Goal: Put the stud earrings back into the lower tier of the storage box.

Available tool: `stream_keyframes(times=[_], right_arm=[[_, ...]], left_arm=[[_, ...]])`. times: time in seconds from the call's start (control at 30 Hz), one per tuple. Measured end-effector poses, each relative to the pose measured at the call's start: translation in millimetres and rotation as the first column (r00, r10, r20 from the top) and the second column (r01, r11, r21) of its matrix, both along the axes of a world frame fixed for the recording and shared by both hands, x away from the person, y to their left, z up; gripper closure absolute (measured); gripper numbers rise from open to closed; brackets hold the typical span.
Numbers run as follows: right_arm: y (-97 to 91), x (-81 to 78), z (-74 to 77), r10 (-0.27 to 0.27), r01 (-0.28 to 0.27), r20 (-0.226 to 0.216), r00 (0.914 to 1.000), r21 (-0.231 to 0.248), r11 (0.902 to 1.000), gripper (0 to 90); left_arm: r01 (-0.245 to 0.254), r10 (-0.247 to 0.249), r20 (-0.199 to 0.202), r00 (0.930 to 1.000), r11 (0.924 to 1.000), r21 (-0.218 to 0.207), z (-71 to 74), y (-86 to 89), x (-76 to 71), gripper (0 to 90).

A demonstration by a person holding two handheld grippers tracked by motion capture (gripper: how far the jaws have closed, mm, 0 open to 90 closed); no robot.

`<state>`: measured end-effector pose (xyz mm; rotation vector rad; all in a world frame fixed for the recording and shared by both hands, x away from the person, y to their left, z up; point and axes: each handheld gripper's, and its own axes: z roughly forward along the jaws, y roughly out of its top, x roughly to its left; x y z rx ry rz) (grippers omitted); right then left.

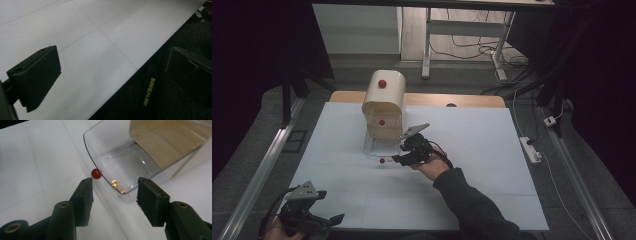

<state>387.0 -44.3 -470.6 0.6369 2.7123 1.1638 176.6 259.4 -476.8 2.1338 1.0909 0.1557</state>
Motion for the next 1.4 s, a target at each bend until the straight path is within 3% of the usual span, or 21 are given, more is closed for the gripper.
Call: stream_keyframes(times=[0.2,0.53,0.8,1.07,1.4], right_arm=[[-11.6,-3.6,3.4,-0.019,0.019,-0.008,0.9998,-0.006,0.9998,38.3],[-23.9,-12.7,9.8,-0.031,0.032,-0.042,0.9987,0.036,0.9989,25.8],[-32.9,-22.0,11.2,-0.033,0.034,-0.056,0.9979,0.029,0.9990,14.4],[-44.4,-31.1,11.0,-0.035,0.036,-0.037,0.9987,0.029,0.9989,9.8],[-61.6,-39.8,5.9,-0.043,0.044,-0.059,0.9974,0.007,0.9990,2.8]], left_arm=[[0.000,0.000,0.000,1.0000,1.0000,-0.004,0.1,0.3,0.1,0.0],[0.000,0.000,-0.002,1.0000,1.0000,-0.007,0.0,0.4,0.2,0.0],[0.002,-0.002,-0.001,1.0000,1.0000,-0.004,0.1,0.2,0.1,0.0],[0.001,-0.001,0.000,1.0000,1.0000,-0.003,0.1,0.0,0.0,0.0],[0.002,-0.002,-0.002,1.0000,1.0000,-0.004,0.2,-0.1,0.0,0.0]])
